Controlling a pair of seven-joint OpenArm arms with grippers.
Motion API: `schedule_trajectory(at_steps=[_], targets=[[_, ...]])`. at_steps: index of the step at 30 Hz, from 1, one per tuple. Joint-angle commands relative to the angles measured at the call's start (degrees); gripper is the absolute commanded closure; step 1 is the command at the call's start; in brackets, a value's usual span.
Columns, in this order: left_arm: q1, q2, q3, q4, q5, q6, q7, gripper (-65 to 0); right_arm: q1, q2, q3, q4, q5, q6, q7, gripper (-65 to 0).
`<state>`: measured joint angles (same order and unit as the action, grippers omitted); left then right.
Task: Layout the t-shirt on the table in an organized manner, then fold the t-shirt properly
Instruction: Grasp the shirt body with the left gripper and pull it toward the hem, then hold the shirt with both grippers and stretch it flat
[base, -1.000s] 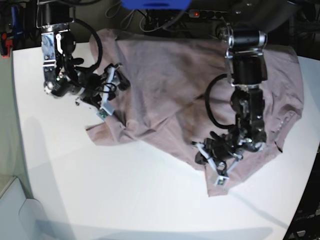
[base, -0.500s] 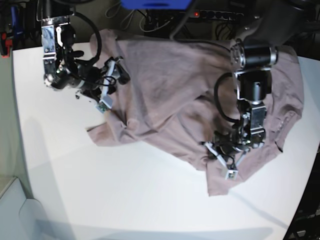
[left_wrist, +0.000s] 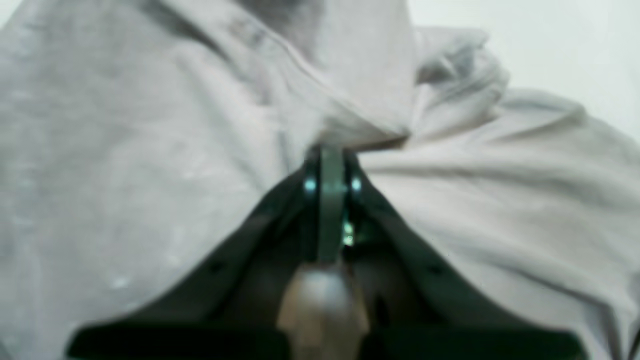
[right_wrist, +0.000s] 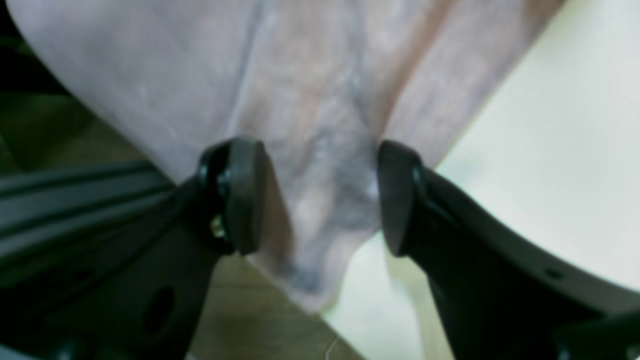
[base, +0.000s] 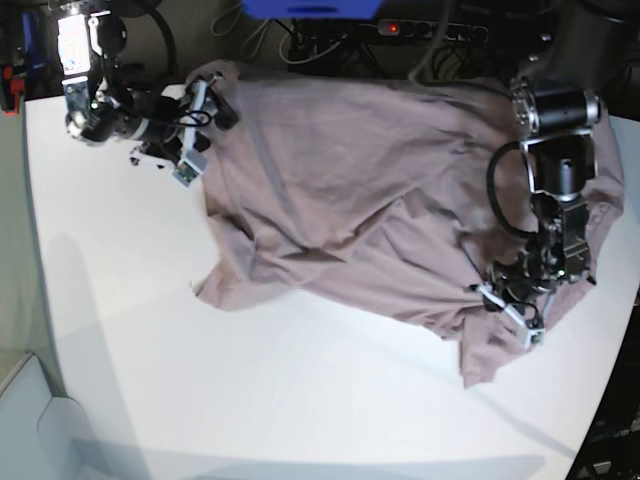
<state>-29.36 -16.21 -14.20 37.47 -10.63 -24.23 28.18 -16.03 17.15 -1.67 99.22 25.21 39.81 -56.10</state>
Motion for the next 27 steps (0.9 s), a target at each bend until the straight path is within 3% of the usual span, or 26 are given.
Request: schedule_trajectory(at_steps=[1,11,20,27], targets=[[-1.62,-0.45,-0.09,0.72,-1.28,-0.43,-0.89,-0.1,-0.89,0.57,0.13,0.78,-0.73,0.19,-1.53,-36.0],[0.93,-3.00,-0.09,1.43,-1.63,-0.43,-0.89,-0.1,-3.18,0.66,0.05,0.52,-0.82,0.19,-1.53,-36.1],[2.95,-6.25,-0.71,1.43,-2.95,-0.69,-0.98,-0.1,-0.28,2.85,0.49,-5.55,-0.82,0.19,-1.44,-36.1],[4.53,-7.31,-6.68,1.43,-5.94,-0.87,-0.89,-0.1,-2.12,2.59,2.86,9.84,-0.73,0.19,-2.15,-36.1]])
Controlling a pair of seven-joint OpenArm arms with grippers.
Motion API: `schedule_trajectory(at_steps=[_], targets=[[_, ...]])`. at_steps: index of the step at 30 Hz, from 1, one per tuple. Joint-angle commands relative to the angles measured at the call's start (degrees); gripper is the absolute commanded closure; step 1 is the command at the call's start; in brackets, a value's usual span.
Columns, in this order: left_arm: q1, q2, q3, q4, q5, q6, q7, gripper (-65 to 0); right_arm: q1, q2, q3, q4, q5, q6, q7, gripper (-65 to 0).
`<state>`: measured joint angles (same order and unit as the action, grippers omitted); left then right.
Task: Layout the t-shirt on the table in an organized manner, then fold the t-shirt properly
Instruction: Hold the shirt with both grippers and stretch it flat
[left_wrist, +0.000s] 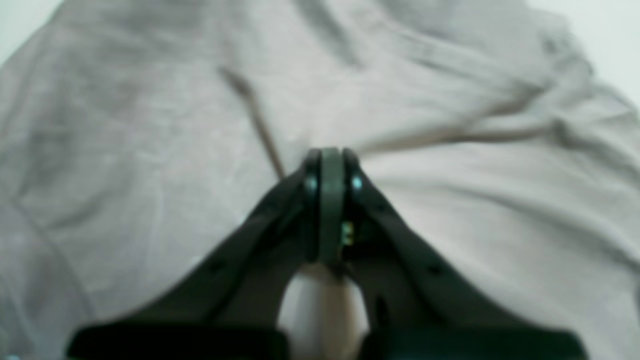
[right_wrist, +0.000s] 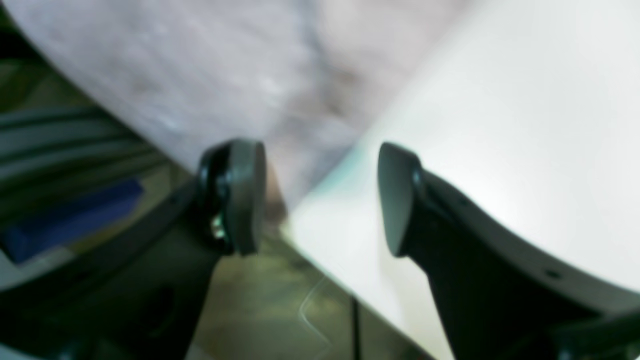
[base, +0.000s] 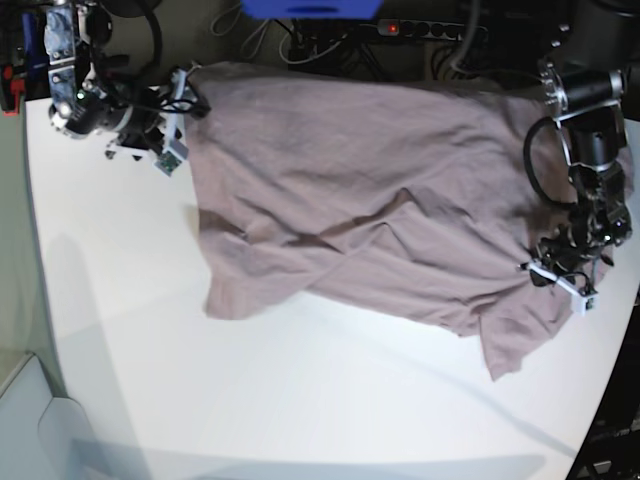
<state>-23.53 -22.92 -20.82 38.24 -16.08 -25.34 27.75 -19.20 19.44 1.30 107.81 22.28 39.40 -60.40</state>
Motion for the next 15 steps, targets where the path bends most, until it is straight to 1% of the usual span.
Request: schedule_trajectory(at_steps=[1,6,10,13,15], targets=[[-1.31,-0.60,-0.24,0.66,-0.50,0.24,-0.36,-0.1,1.05,0.21,-0.55,3.18,2.20,0.60,2.16,-36.1],[-0.43,-0.69,-0.24,0.75,-0.58,0.24,-0.36,-0.1,3.16,-3.49,-0.99,4.15,2.20,0.60,2.16,-36.0],[0.63,-0.78,-0.24,2.33,-0.58,0.24,-0.36,-0.1,5.53,-5.95,-3.98,1.16,2.20,0.60,2.16,-36.0],[1.16,-0.78,-0.32,3.48,-0.58,0.24,-0.36,-0.1,7.90,-7.18,-5.12,-4.47,2.11,0.60,2.51,-36.0],[1.68,-0.78,-0.41,4.09,-0.58,0.24,-0.36,-0.1,9.66,-7.27,-5.12,-9.48,2.11,0.60,2.78,-36.0]])
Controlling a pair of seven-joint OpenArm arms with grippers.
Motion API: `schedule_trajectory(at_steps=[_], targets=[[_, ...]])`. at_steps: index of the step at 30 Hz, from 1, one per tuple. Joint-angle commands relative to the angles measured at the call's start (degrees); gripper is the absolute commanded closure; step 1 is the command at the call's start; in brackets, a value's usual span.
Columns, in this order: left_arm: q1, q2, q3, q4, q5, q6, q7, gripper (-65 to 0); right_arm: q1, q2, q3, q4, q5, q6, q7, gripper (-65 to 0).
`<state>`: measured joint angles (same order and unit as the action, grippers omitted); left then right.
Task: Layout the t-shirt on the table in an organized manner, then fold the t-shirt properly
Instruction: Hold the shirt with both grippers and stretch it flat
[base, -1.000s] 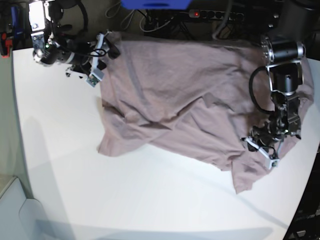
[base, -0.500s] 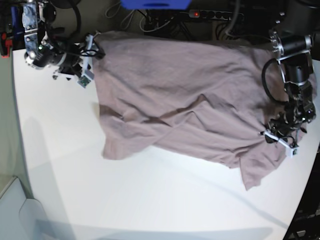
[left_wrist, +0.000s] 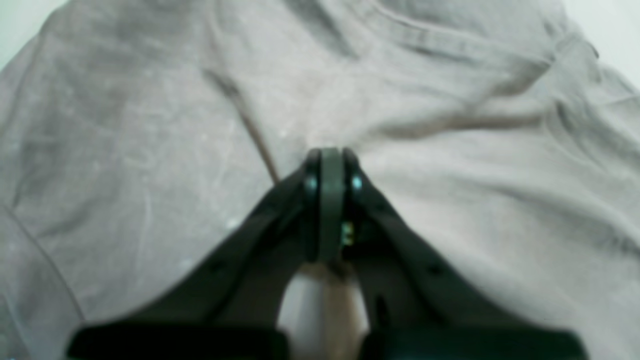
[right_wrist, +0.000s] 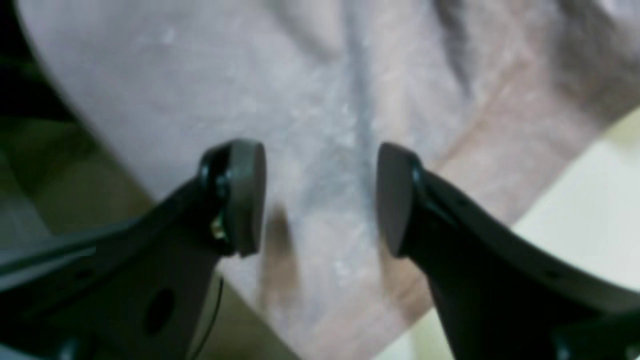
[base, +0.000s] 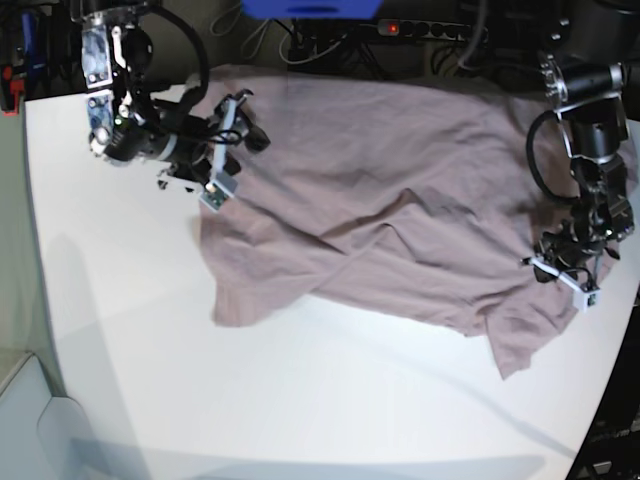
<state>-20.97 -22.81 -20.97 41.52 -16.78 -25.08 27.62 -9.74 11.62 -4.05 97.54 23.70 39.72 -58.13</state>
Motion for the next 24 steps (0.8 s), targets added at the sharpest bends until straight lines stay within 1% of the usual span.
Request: schedule_trajectory(at_steps=[1,3,6,8,12,15,17,19,21,22,24], targets=[[-0.52,-1.50,-0.70,0.99,0.12,-0.02,-0.23,-0.1,0.99,0.56,0.23,-1.32,0.69,0.28,0.50,-36.0],[0.09,-1.85,-2.81,0.99,0.12,-0.02,-0.23,-0.1,1.87,1.00,0.32,-4.31,0.69,0.28,0.94,-36.0],[0.09,-2.03,-6.06,0.99,0.12,-0.02,-0.23,-0.1,2.75,2.76,0.32,-8.44,0.69,0.28,4.90,-36.0],[0.09,-2.12,-7.29,1.08,0.12,-0.02,-0.06,-0.1,3.63,3.28,0.32,-12.04,0.60,0.28,6.66,-36.0],[0.00,-2.55,-10.63,1.69,0.03,-0.11,4.08,-0.1,7.32,3.90,0.05,-20.04,0.69,0.28,8.94,-36.0],[0.18,-2.38,-12.48,6.35,0.03,-0.11,7.24,-0.1,10.04,4.08,0.05,-23.21,0.69,0.28,9.73,-36.0],[1.32,-2.29,-12.74,11.36,0.03,-0.11,10.76,-0.1,12.77,4.16,-0.03,-25.32,0.69,0.28,9.73,-36.1],[2.20,-2.03,-12.74,16.37,0.03,-0.11,13.13,-0.1,15.85,4.43,-0.03,-27.95,0.69,0.28,9.73,-36.1],[3.43,-0.71,-12.74,21.12,0.03,-0.11,15.15,-0.1,19.19,4.51,-0.12,-31.65,0.60,0.28,9.73,-36.1],[4.05,-0.18,-12.74,23.41,0.03,-0.11,15.94,-0.1,21.03,4.95,-0.12,-33.76,-0.10,0.28,9.82,-36.1],[5.81,0.87,-12.48,27.27,0.12,-0.11,17.17,-0.1,25.25,4.95,-0.03,-37.98,-3.97,0.28,10.26,-36.1]])
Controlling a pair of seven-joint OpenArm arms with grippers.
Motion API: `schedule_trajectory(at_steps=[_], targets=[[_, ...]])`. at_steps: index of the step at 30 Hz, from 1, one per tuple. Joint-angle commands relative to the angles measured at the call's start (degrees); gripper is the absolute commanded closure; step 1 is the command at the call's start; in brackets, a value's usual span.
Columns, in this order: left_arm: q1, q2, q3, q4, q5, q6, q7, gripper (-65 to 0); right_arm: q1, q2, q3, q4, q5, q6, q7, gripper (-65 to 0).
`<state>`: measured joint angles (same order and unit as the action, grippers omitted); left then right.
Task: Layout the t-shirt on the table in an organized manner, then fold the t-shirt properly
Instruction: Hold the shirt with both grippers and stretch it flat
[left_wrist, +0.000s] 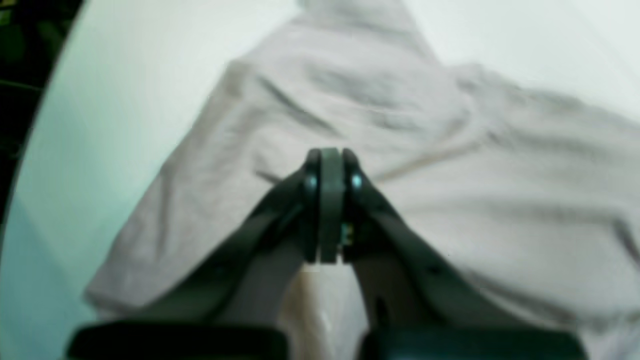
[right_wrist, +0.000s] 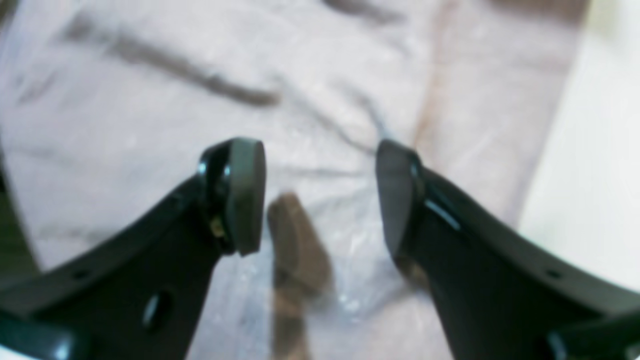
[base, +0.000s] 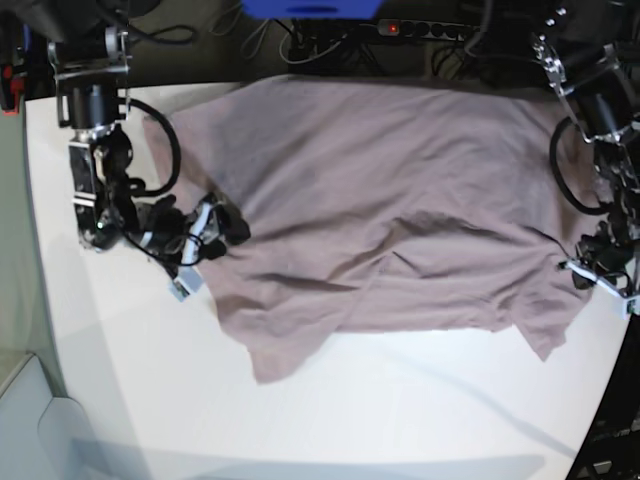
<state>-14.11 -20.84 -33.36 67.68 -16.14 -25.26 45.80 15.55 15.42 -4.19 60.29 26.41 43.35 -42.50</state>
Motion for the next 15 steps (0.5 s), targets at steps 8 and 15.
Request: schedule_trajectory(at_steps=[8,15], targets=[[2.20,1.72,0.09,2.69,-0.17,0.07,-1.27,-0.1,4.36,-0.26,0.54,3.40,-15.56,-3.35,-4.93,-36.2],[1.67,1.10,0.09,-3.64,-0.17,0.07,-4.53,-0.1,-7.60,-0.52,0.71,31.00,-15.64,-3.35,-11.96,-36.2]])
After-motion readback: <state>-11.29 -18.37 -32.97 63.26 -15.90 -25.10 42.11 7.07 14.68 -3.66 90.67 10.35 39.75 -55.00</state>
